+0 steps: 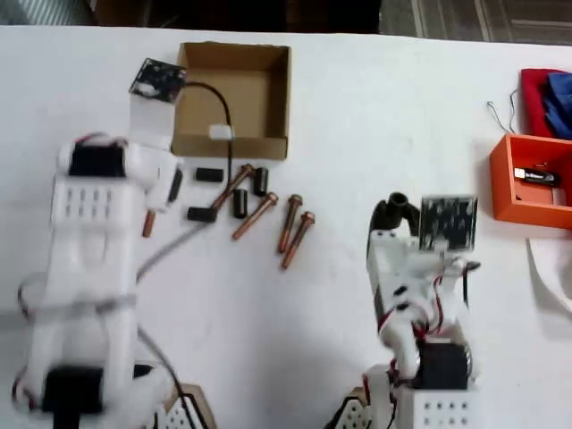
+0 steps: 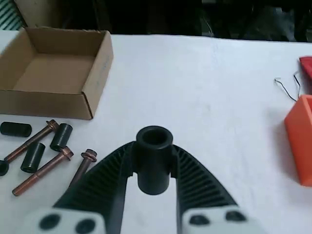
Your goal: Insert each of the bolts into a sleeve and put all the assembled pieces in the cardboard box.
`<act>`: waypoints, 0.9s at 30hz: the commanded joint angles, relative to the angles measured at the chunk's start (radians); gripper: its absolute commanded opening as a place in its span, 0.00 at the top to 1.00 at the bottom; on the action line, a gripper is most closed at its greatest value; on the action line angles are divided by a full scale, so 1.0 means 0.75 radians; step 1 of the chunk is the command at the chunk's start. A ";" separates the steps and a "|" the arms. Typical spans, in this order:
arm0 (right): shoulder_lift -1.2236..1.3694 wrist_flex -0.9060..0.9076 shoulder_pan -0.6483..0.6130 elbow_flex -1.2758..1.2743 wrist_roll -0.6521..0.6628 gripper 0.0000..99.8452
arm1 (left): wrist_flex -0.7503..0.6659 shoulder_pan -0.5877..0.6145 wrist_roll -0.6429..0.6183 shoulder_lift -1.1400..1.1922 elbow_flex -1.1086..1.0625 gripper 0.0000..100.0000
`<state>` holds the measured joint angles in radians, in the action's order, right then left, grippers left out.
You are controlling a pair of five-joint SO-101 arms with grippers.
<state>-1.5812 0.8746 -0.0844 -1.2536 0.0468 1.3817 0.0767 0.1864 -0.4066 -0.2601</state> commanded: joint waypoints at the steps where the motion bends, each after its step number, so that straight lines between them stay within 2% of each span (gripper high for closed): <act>1: -0.242 -0.028 -0.118 -0.113 0.004 0.98 | -0.309 -0.051 -0.002 -0.415 -0.308 0.97; 4: -0.300 -0.240 -0.240 -0.250 0.002 0.98 | -0.567 -0.068 -0.027 -0.640 -0.539 0.97; 10: -0.163 -0.733 -0.441 -0.393 -0.006 0.98 | -0.984 -0.088 -0.317 -0.908 -0.672 0.97; 14: -0.095 -0.889 -0.527 -0.395 -0.006 0.98 | -1.234 -0.262 -0.342 -0.927 -0.670 0.97; 18: -0.048 -1.051 -0.566 -0.391 0.002 0.98 | -1.270 -0.495 -0.342 -0.927 -0.670 0.97; 27: -0.011 -0.979 -0.564 -0.387 0.002 0.98 | -1.242 -0.700 -0.342 -0.927 -0.670 0.97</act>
<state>-1.5980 0.1396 -0.5017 -1.5558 0.0468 0.4703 -0.3974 -0.0621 -1.0802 -0.7710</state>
